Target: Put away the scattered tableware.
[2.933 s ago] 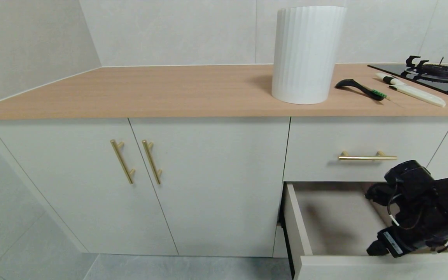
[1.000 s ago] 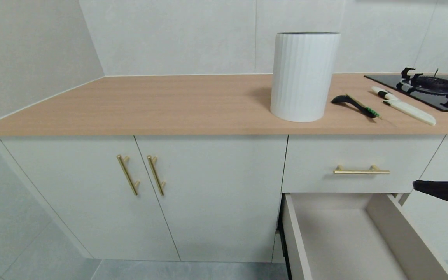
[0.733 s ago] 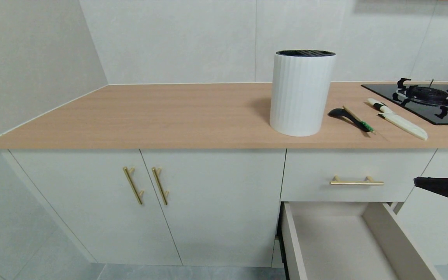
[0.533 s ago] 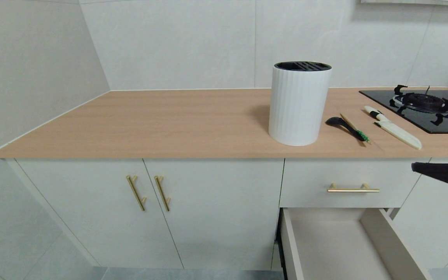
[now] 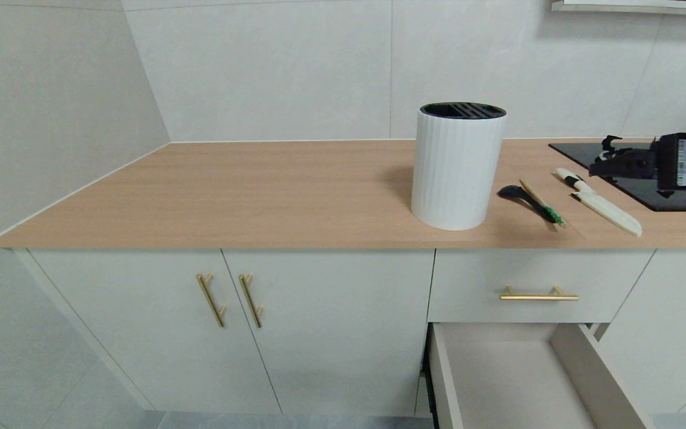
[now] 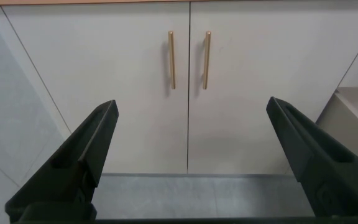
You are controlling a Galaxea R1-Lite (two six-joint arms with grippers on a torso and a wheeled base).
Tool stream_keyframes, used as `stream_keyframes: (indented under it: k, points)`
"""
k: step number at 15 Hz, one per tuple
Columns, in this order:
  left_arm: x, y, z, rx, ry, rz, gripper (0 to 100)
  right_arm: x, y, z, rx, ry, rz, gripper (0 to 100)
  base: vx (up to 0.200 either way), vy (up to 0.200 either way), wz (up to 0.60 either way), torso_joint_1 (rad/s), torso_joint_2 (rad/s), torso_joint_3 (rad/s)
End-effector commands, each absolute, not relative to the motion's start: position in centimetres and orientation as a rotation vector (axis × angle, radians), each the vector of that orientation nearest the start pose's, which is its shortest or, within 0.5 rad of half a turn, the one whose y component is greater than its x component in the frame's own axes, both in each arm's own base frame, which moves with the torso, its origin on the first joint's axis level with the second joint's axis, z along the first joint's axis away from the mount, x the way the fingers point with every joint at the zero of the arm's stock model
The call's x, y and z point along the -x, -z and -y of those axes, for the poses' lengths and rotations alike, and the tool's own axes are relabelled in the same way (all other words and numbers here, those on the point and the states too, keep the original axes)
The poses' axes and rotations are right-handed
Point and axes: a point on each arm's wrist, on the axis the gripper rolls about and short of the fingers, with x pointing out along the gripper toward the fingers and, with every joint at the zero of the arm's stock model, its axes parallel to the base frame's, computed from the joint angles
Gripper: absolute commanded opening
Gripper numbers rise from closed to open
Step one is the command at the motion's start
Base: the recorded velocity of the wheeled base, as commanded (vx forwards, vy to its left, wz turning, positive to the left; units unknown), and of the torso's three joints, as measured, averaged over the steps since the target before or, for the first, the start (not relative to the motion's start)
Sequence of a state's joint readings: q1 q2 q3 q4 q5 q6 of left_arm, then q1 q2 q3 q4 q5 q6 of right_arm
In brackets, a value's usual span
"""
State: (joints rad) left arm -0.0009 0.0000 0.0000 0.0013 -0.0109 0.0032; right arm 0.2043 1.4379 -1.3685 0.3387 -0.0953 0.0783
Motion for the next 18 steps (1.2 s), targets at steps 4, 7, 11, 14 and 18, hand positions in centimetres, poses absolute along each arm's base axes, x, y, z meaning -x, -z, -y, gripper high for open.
stream_keyframes:
  k: [4, 7, 11, 14, 18]
  points:
    - [2.3, -7.5, 0.0, -0.003, 0.011, -0.002, 100, -32.3, -27.8, -3.3, -0.063, 0.036, -0.631, 100, 0.0, 0.0, 0.0, 0.0, 0.0, 0.0]
    - [2.3, -7.5, 0.0, -0.003, 0.011, -0.002, 100, -34.0, -26.1, -2.9, -0.056, 0.057, -0.677, 100, 0.0, 0.0, 0.0, 0.0, 0.0, 0.0]
    - [2.3, -7.5, 0.0, -0.003, 0.012, -0.002, 100, -35.6, -24.2, -3.1, -0.041, 0.07, -0.717, 100, 0.0, 0.0, 0.0, 0.0, 0.0, 0.0]
    - [2.3, -7.5, 0.0, -0.003, 0.011, -0.002, 100, -36.5, -23.2, -3.3, -0.028, 0.093, -0.731, 100, 0.0, 0.0, 0.0, 0.0, 0.0, 0.0]
    - [2.3, -7.5, 0.0, -0.003, 0.011, -0.002, 100, -36.7, -23.0, -3.6, -0.026, 0.087, -0.731, 100, 0.0, 0.0, 0.0, 0.0, 0.0, 0.0]
